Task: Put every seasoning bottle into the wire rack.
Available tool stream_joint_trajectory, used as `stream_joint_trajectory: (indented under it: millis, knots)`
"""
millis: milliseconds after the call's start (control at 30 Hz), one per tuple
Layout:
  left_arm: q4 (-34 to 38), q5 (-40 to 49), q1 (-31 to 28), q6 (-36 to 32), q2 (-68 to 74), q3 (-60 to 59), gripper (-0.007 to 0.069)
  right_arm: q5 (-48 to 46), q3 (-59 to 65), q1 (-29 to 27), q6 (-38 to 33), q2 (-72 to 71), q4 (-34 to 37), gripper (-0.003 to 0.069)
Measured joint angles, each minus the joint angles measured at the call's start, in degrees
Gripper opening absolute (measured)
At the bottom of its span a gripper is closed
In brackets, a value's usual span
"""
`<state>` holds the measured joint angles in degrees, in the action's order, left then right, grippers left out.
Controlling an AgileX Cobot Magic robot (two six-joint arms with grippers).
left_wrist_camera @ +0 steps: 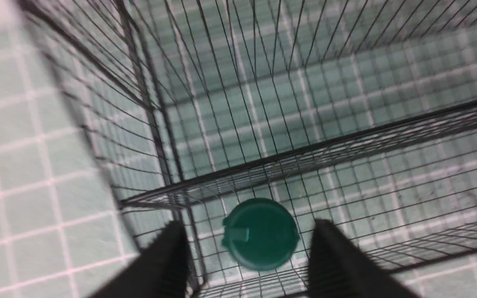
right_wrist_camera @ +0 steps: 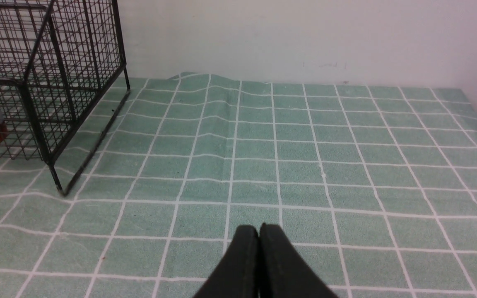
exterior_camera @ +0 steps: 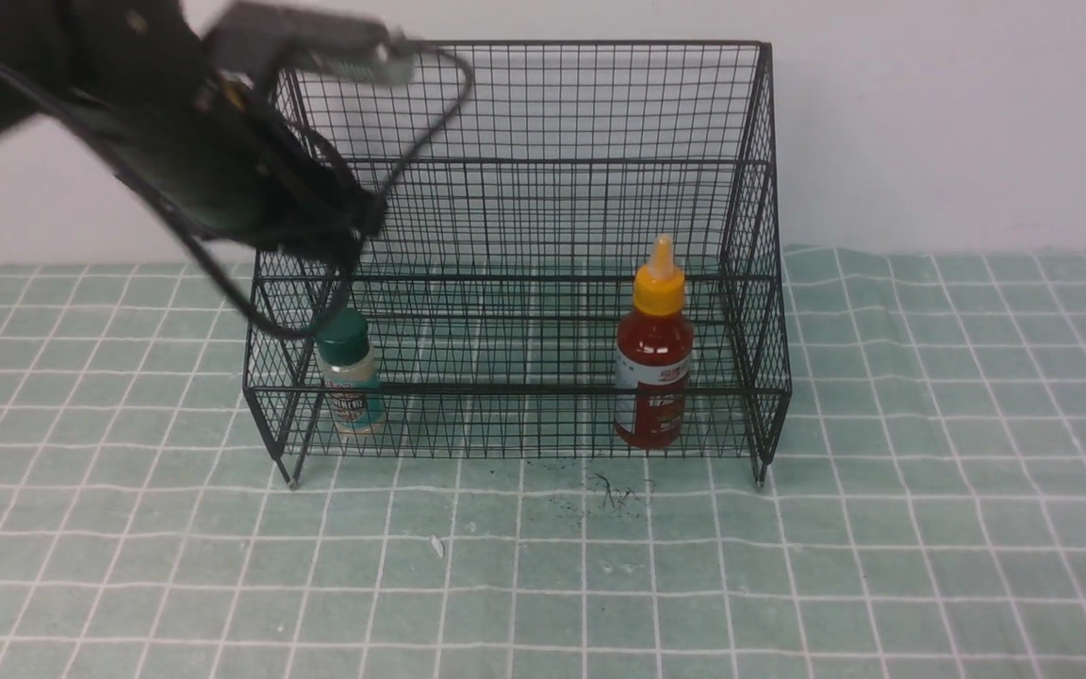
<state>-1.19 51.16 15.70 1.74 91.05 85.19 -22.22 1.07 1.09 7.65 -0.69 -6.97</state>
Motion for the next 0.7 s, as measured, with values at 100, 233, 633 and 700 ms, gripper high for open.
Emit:
stream_joint_trajectory:
  millis: [100,233,633,700]
  knots:
    - [-0.07,0.1,0.0,0.34,-9.59,-1.33,0.0055,0.0,0.0,0.0,-0.01,0.0,0.0,-0.0015]
    - [0.39,-3.93,0.0,1.49,-20.45,-7.29,0.0001,0.0,0.0,0.0,-0.01,0.0,0.0,-0.0015]
    - [0.55,-29.69,0.0,1.66,-55.14,-45.6,-0.0006,0.0,0.0,0.0,-0.12,0.0,0.0,-0.0015]
    - [0.55,-31.74,0.0,1.66,-59.04,-49.65,-0.0006,0.0,0.0,0.0,-0.19,0.0,0.0,-0.0015]
